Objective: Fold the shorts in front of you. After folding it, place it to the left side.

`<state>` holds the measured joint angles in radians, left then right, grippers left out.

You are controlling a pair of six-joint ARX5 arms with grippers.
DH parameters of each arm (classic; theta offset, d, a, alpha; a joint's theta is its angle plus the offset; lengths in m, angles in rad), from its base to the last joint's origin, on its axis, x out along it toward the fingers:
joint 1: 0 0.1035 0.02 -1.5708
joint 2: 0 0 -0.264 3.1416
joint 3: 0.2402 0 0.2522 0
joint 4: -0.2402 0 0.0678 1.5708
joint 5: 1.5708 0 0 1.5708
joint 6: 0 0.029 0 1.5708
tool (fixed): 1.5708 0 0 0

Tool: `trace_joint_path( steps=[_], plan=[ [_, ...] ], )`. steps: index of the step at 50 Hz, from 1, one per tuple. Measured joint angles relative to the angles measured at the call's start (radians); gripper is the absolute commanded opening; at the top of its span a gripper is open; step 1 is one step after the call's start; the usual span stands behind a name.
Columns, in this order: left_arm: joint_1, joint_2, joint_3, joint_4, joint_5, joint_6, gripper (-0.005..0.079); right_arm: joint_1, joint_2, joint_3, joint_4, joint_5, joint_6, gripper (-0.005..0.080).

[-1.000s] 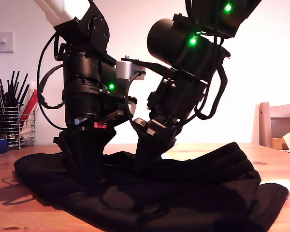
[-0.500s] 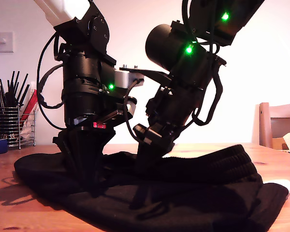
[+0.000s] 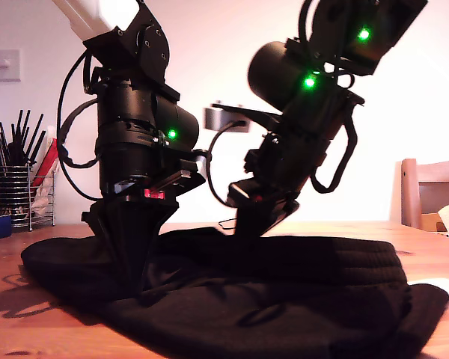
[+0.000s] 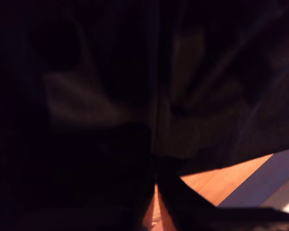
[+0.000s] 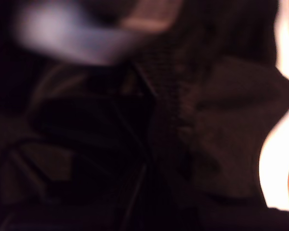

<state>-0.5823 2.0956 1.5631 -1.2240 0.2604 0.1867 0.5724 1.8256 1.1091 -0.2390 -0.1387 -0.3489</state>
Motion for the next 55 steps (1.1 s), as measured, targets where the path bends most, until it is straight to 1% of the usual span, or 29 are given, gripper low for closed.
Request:
trace_joint_path(
  steps=[3, 4, 6, 7, 10, 12, 19, 28, 35, 45, 55],
  plan=[
    [0.000, 0.000, 0.000, -0.001, 0.000, 0.000, -0.0020, -0.022, 0.000, 0.000, -0.001, 0.009, 0.034, -0.0013],
    [0.000, 0.000, 0.000, -0.001, 0.000, 0.000, -0.0020, -0.028, 0.000, 0.000, -0.001, 0.012, 0.074, -0.0013],
    [0.000, 0.000, 0.000, -0.002, 0.000, 0.000, -0.0020, -0.045, 0.000, 0.000, -0.001, 0.021, 0.084, -0.0013],
    [0.000, 0.000, 0.000, -0.002, 0.000, 0.000, -0.0020, -0.053, 0.000, 0.000, -0.001, 0.026, 0.118, -0.0013],
    [0.000, 0.000, 0.000, -0.002, 0.000, 0.000, -0.0020, -0.076, 0.000, 0.000, -0.001, 0.039, 0.129, -0.0013],
    [0.000, 0.000, 0.000, -0.002, 0.000, 0.000, -0.0020, -0.089, 0.000, 0.000, -0.001, 0.042, 0.173, -0.0013],
    [-0.006, 0.000, 0.000, 0.025, -0.001, 0.000, -0.0020, -0.110, 0.000, 0.004, -0.013, 0.042, 0.240, -0.0013],
    [-0.019, 0.000, 0.000, 0.138, -0.053, 0.018, -0.0020, -0.114, 0.000, 0.021, -0.070, 0.041, 0.221, -0.0012],
    [-0.019, 0.000, 0.000, 0.194, -0.058, 0.058, -0.0020, -0.114, -0.003, 0.023, -0.105, 0.040, 0.190, -0.0013],
    [-0.016, -0.019, 0.000, 0.206, -0.059, 0.063, -0.0020, -0.127, -0.004, 0.026, -0.126, 0.034, 0.164, -0.0013],
    [-0.010, -0.058, -0.001, 0.209, -0.022, 0.064, -0.0020, -0.134, -0.004, 0.026, -0.129, 0.029, 0.164, -0.0013]
  ],
)
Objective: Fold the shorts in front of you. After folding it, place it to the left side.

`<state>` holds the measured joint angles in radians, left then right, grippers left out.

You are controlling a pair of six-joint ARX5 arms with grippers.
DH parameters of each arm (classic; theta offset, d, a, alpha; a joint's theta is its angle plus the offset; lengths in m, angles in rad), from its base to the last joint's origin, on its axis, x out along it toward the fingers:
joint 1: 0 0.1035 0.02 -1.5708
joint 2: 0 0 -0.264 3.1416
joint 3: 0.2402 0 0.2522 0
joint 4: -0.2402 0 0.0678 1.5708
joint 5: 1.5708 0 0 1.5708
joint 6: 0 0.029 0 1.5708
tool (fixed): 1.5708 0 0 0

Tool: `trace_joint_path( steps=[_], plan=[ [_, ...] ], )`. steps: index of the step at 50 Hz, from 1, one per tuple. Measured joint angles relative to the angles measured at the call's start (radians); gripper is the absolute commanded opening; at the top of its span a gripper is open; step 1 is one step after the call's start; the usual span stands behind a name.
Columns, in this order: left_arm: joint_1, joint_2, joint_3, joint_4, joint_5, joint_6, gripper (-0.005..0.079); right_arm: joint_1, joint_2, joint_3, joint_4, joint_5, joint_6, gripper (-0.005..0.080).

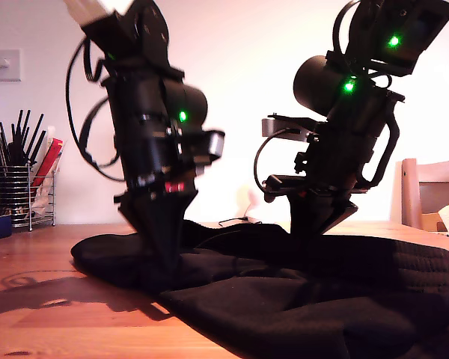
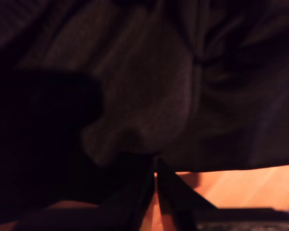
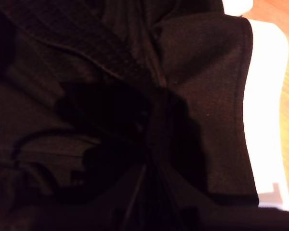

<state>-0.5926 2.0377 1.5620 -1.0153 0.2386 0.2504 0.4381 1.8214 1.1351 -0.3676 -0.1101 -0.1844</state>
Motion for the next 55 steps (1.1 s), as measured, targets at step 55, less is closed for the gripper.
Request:
trace_joint_path(
  steps=[55],
  plan=[
    [0.031, 0.044, -0.068, 0.204, -0.100, -0.008, -0.0020, 0.000, 0.000, 0.004, -0.039, -0.005, 0.000, -0.0013]
  ],
)
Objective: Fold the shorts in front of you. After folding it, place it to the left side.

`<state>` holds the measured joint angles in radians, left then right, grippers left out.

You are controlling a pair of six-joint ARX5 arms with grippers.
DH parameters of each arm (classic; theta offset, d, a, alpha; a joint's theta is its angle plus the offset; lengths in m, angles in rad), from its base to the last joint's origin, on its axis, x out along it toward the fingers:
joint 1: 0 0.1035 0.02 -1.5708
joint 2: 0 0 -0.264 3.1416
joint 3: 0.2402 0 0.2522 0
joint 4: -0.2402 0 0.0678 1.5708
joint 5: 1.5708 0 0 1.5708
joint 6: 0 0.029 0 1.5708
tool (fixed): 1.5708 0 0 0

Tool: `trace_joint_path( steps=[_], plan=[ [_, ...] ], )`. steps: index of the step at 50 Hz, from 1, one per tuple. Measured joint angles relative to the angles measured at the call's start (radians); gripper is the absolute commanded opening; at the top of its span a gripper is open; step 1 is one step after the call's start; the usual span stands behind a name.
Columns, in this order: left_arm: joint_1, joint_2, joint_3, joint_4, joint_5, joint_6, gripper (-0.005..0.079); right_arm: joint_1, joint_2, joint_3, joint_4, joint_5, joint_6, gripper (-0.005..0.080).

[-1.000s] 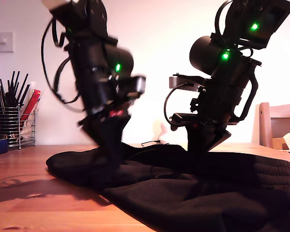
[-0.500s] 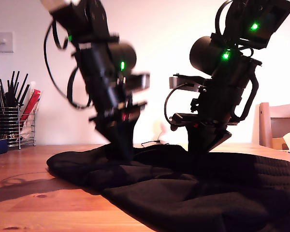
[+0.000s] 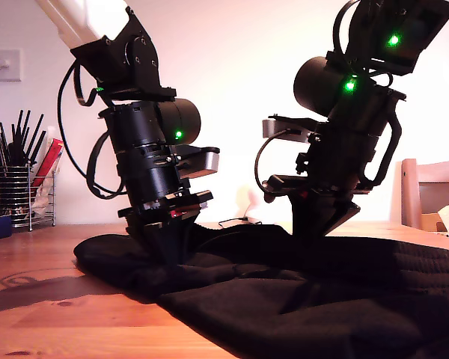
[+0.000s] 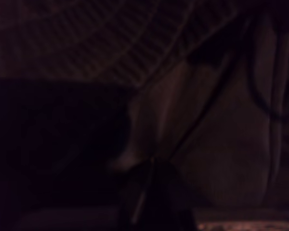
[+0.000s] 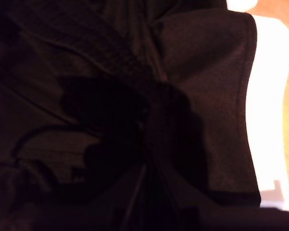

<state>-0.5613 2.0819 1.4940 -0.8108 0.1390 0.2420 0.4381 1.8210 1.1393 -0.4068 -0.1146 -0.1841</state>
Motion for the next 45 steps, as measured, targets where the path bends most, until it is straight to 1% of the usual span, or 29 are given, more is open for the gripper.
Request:
trace_joint_path(
  steps=[4, 14, 20, 24, 29, 36, 45],
  plan=[
    [-0.003, -0.004, 0.000, -0.040, -0.021, -0.002, -0.0020, 0.000, 0.000, 0.000, -0.018, -0.003, 0.000, -0.0013],
    [-0.010, -0.006, 0.000, -0.151, -0.025, -0.003, -0.0020, 0.002, 0.000, 0.000, -0.063, -0.008, 0.006, -0.0013],
    [-0.022, -0.006, 0.000, -0.209, -0.046, -0.004, -0.0020, 0.003, 0.000, -0.001, -0.079, -0.010, 0.032, -0.0013],
    [-0.031, -0.006, 0.000, -0.226, -0.062, -0.003, -0.0020, 0.003, 0.000, -0.001, -0.092, -0.002, 0.056, -0.0013],
    [-0.034, -0.006, 0.000, -0.233, -0.062, -0.003, -0.0020, 0.005, 0.000, -0.001, -0.109, 0.033, 0.100, -0.0012],
    [-0.034, -0.006, 0.000, -0.233, -0.059, -0.003, -0.0020, 0.016, 0.000, -0.001, -0.114, 0.108, 0.095, -0.0011],
    [-0.042, -0.006, 0.000, -0.231, -0.060, -0.003, -0.0020, 0.018, 0.000, -0.005, -0.080, 0.180, 0.067, 0.0058]
  ],
)
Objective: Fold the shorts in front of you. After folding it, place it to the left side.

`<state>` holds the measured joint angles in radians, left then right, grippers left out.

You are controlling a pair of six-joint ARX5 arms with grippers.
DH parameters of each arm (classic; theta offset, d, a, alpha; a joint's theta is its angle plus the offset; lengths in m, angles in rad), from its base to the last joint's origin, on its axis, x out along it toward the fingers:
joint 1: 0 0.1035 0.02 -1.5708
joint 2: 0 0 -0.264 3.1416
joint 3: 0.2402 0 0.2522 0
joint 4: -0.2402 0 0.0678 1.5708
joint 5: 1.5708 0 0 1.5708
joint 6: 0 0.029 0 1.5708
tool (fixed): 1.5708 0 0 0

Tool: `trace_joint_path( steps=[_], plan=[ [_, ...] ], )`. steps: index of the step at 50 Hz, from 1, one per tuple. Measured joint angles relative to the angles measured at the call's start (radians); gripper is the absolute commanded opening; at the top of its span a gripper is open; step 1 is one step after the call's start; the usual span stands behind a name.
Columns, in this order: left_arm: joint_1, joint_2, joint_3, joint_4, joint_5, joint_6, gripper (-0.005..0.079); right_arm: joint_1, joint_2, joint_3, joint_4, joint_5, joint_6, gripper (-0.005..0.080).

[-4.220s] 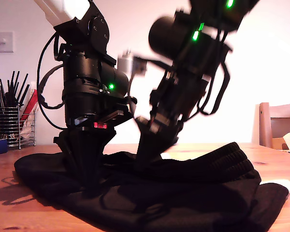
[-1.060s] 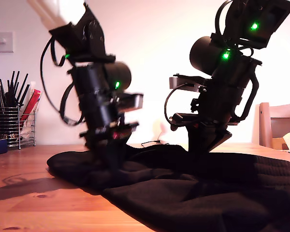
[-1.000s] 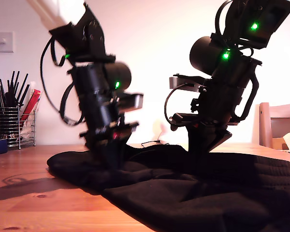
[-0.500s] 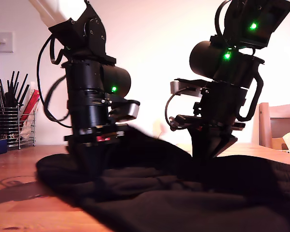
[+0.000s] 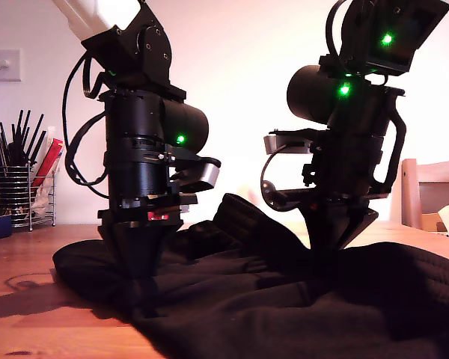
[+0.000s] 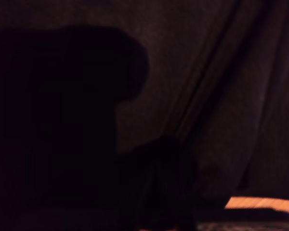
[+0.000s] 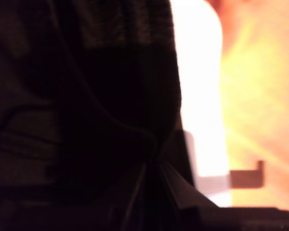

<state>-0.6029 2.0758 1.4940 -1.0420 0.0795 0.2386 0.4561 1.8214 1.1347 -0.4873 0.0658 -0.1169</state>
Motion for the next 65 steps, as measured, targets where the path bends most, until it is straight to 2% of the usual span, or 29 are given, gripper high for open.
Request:
trace_joint_path(
  steps=[8, 13, 18, 22, 34, 47, 58, 65],
  plan=[
    [-0.005, 0.000, 0.000, 0.001, -0.004, 0.000, -0.0020, -0.004, 0.000, -0.006, 0.053, 0.120, -0.024, 0.0170],
    [0.002, 0.000, -0.004, -0.031, -0.019, 0.000, -0.0020, -0.070, 0.000, -0.006, 0.077, 0.179, -0.039, 0.0233],
    [0.007, 0.000, -0.006, -0.036, -0.021, 0.000, -0.0020, -0.121, 0.000, -0.006, 0.077, 0.207, -0.039, 0.0249],
    [0.007, 0.000, -0.006, -0.033, -0.029, 0.000, -0.0020, -0.130, 0.000, -0.005, 0.047, 0.205, -0.038, 0.0249],
    [0.020, -0.015, -0.024, 0.072, -0.061, 0.000, -0.0020, -0.102, 0.003, 0.046, -0.112, 0.027, 0.001, 0.0249],
    [0.112, -0.018, -0.024, 0.231, -0.159, 0.000, -0.0020, -0.104, 0.002, 0.148, -0.177, -0.145, 0.064, 0.0249],
    [0.178, -0.006, -0.030, 0.398, -0.163, 0.000, -0.0020, -0.101, 0.000, 0.152, -0.236, -0.274, 0.064, 0.0249],
    [0.188, 0.002, -0.039, 0.500, -0.109, 0.000, -0.0020, -0.088, -0.016, 0.152, -0.229, -0.323, 0.061, 0.0249]
  ],
)
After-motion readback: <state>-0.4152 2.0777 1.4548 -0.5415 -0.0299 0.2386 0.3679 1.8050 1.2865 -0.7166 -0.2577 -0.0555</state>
